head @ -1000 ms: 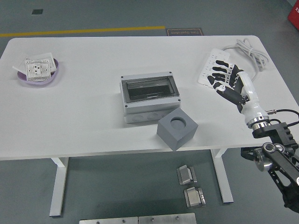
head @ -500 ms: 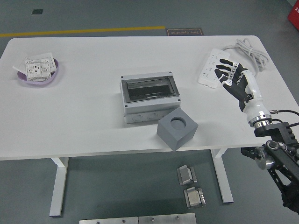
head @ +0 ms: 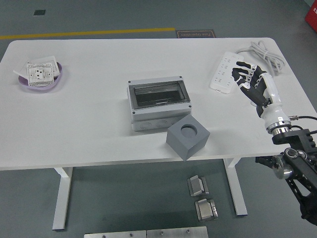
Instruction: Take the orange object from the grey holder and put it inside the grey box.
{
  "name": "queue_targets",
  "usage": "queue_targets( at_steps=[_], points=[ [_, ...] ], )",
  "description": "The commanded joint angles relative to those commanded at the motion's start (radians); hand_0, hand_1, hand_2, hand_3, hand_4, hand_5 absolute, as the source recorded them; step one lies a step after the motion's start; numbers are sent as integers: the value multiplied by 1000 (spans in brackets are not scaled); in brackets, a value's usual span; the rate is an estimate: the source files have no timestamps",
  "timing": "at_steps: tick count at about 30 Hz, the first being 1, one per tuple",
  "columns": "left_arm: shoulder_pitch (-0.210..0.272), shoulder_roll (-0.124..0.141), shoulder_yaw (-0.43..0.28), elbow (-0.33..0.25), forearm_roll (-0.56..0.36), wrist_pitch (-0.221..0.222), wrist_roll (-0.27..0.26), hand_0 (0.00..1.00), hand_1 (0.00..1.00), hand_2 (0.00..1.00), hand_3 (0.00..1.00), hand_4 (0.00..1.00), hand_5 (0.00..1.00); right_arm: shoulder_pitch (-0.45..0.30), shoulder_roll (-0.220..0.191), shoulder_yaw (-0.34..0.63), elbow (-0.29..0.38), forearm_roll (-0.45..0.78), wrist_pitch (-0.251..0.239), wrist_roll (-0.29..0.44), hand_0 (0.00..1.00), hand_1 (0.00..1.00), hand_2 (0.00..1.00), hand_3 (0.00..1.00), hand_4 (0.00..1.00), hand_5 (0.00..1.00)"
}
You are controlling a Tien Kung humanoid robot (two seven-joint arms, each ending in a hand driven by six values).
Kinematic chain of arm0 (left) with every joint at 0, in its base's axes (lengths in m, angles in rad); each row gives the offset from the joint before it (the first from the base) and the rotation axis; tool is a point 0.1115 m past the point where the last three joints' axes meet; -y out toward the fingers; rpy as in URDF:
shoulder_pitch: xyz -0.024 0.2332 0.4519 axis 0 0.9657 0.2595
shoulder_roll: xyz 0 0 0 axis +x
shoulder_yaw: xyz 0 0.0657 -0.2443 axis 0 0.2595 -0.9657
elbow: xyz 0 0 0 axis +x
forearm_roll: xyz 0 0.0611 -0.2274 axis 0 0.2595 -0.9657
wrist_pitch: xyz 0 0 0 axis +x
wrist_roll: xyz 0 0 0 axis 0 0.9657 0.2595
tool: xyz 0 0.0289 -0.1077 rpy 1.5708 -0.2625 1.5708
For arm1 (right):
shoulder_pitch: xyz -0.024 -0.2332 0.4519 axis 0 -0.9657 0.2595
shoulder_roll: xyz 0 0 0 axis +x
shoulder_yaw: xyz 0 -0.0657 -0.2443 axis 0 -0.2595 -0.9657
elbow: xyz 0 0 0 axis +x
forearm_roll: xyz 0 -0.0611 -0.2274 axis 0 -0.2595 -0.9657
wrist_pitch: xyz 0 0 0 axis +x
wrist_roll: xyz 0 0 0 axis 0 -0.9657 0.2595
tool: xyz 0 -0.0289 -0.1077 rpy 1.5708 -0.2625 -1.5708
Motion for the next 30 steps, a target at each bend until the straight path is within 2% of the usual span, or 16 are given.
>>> queue_targets(
  at_steps=[13,22,30],
  points=[
    [1,0,4,0,-5,0,0,704,687,522,754,758,323,-1,4,-4,4,2,1,5,691,647,668,691,781,460],
    [3,0,8,0,-11,0,0,704,687,523,753,758,323,-3,7,-6,9,-2,2,5,689,647,679,695,770,441],
    [8,-1,15,2,-20,0,0,704,686,523,753,758,323,-3,11,-1,19,-95,-23,-14,689,655,687,698,770,431]
  ],
)
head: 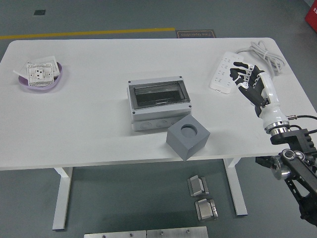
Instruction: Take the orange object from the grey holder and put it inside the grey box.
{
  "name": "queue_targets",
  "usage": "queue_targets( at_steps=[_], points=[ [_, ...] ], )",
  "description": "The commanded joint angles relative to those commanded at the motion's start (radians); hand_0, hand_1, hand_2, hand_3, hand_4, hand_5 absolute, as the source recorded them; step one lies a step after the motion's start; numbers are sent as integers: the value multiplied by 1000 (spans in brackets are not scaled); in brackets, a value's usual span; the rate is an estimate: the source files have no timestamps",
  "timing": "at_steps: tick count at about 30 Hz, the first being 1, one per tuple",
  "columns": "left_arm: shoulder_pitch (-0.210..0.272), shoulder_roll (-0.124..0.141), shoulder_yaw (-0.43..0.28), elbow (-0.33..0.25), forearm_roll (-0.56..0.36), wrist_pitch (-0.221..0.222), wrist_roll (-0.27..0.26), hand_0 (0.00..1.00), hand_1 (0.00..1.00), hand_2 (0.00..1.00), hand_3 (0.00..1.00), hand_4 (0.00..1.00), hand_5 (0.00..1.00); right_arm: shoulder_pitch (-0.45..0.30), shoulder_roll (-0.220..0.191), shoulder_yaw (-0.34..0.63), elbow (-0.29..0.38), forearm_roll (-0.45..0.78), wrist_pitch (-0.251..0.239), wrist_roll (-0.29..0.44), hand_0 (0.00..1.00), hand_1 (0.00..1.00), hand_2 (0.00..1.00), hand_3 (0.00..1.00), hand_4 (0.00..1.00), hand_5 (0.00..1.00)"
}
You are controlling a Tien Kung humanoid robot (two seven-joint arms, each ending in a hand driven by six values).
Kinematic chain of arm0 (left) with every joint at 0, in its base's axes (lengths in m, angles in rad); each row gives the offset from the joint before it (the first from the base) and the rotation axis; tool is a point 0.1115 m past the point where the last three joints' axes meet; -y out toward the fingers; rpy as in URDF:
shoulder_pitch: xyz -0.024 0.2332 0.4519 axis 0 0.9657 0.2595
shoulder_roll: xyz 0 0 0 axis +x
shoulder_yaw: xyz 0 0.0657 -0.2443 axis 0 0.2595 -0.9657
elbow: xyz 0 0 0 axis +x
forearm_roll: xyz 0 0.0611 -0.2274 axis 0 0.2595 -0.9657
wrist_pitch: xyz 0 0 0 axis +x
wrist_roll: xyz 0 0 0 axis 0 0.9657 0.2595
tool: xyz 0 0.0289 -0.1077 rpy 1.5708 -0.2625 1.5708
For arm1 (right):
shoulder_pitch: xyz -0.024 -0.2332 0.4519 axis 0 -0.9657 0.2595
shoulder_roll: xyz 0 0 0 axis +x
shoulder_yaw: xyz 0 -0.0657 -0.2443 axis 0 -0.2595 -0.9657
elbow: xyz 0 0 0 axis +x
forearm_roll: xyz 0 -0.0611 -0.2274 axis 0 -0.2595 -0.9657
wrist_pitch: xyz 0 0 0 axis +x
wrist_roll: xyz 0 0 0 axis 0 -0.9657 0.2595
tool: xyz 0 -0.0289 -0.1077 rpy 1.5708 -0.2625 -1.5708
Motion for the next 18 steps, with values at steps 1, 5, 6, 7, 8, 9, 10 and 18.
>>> queue_targets(
  at_steps=[1,5,6,7,8,9,10,18],
  points=[
    [1,0,1,0,-2,0,0,704,687,523,754,758,323,0,1,1,2,-19,-5,-5,692,657,694,708,774,413],
    [4,2,7,3,-10,0,0,704,687,523,754,758,323,-1,3,1,7,-107,-21,-27,692,657,694,708,774,413],
    [4,2,7,3,-11,1,0,704,687,523,754,758,323,0,5,0,7,-129,-23,-32,692,657,694,708,774,413],
    [5,2,7,3,-12,1,0,704,686,523,753,758,323,1,6,-1,6,-148,-25,-37,692,660,697,712,777,399],
    [6,2,7,3,-13,1,0,704,686,523,753,758,323,3,7,-3,6,-170,-27,-42,692,660,697,712,777,399],
    [7,2,9,3,-14,1,0,704,686,523,753,758,323,5,8,-5,6,-194,-30,-48,692,660,697,712,777,399],
    [7,2,10,4,-16,1,0,704,686,523,753,758,323,6,9,-6,6,-212,-31,-52,692,660,697,712,777,399],
    [10,-1,52,17,-60,1,0,704,686,523,753,758,323,14,12,-15,1,-223,-28,-55,696,661,703,724,779,389]
  ],
)
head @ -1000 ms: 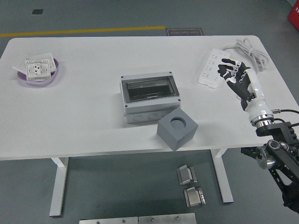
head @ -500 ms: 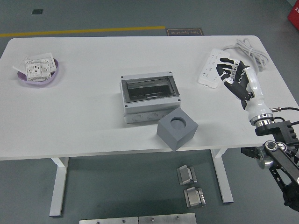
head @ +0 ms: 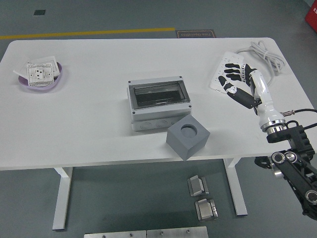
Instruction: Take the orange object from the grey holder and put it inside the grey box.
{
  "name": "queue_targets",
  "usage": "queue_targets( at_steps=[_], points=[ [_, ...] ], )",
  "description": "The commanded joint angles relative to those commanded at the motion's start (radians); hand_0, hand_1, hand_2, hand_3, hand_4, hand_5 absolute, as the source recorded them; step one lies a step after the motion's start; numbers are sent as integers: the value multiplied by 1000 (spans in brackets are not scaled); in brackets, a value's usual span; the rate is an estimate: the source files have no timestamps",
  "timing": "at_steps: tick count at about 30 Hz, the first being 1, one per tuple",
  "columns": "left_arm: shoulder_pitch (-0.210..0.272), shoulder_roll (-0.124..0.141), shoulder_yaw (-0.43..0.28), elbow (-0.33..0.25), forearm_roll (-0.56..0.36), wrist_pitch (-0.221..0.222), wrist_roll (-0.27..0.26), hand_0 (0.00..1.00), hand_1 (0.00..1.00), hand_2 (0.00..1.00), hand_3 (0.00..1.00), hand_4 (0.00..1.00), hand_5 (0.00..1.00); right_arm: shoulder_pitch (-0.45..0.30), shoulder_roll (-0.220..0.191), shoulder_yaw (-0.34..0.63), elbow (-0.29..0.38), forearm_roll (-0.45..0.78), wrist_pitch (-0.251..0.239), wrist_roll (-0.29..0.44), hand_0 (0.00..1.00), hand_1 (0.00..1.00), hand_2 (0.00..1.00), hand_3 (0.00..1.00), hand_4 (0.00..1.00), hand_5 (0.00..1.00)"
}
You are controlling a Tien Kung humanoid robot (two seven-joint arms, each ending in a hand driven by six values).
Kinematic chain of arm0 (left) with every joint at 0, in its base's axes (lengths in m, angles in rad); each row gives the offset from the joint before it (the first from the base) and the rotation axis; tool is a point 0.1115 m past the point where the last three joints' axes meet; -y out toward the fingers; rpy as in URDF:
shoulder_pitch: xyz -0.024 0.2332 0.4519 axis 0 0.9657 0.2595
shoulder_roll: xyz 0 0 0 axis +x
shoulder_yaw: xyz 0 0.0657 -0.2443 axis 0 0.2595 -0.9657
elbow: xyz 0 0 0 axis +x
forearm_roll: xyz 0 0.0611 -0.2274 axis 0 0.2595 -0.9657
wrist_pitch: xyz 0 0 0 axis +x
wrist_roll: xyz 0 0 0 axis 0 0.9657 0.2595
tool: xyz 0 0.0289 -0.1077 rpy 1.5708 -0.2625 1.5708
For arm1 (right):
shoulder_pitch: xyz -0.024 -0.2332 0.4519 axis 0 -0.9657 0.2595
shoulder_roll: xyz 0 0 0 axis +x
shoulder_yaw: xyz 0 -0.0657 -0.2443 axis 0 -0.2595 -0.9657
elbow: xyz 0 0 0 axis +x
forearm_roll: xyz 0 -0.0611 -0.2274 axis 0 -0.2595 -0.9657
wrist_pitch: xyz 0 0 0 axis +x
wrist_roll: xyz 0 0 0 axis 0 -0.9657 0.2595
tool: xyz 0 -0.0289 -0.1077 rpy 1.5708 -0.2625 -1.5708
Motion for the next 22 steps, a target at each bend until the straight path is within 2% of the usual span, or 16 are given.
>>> queue_targets(
  at_steps=[14,22],
  points=[
    [-3,5,16,3,-12,0,0,704,686,523,753,758,323,6,-13,-20,-33,327,52,88,701,668,714,733,798,365],
    [-2,2,15,4,-13,0,0,704,686,524,753,758,323,4,-8,-26,-39,471,72,91,689,665,711,735,806,359]
  ],
)
